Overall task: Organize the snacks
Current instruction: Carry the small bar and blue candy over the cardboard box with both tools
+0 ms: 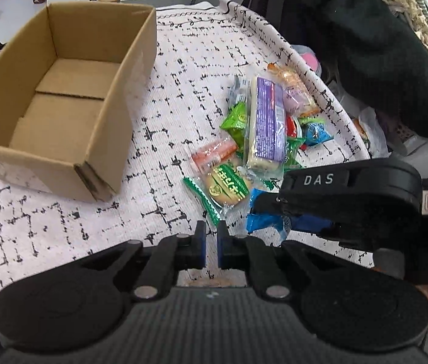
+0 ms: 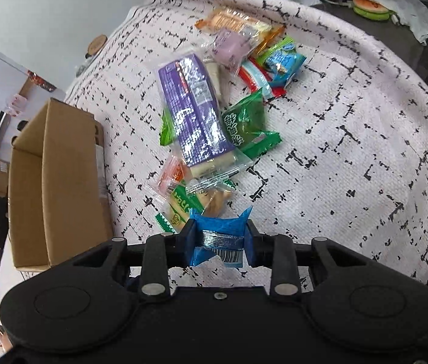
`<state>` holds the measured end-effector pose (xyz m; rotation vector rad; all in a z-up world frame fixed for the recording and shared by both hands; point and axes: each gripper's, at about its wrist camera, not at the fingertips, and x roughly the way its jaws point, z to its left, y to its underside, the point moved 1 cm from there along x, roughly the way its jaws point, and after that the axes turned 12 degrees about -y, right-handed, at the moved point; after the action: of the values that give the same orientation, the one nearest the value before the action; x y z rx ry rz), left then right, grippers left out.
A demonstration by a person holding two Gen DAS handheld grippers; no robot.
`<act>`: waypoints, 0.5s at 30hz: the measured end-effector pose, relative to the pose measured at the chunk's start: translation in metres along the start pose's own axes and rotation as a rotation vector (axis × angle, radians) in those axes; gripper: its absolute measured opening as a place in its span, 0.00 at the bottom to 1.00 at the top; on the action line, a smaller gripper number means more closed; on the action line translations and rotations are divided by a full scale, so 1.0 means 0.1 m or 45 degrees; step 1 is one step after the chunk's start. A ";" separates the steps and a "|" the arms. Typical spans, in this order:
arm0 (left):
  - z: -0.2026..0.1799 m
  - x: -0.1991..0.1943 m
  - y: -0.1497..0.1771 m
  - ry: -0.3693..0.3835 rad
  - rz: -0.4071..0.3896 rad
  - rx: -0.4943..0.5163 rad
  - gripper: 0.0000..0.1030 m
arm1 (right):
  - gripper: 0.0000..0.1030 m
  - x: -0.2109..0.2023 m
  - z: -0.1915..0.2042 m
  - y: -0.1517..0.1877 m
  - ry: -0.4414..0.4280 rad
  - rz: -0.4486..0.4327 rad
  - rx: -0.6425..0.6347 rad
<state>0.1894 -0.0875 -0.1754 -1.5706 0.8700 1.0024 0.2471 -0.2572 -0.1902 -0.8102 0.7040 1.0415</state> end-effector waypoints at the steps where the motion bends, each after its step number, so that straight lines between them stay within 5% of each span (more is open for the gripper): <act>1: 0.00 -0.01 0.00 -0.005 -0.002 0.004 0.06 | 0.31 -0.02 -0.02 0.01 -0.002 -0.006 0.006; 10: -0.04 0.20 0.14 -0.031 0.127 0.014 0.11 | 0.31 -0.15 -0.08 0.06 0.005 -0.045 0.040; 15: -0.08 0.33 0.21 -0.045 0.176 0.022 0.42 | 0.31 -0.13 -0.09 0.04 0.009 -0.053 0.055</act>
<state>0.1850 -0.1010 -0.2129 -1.4898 0.9702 1.1141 0.2379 -0.2697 -0.1851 -0.7888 0.7107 0.9830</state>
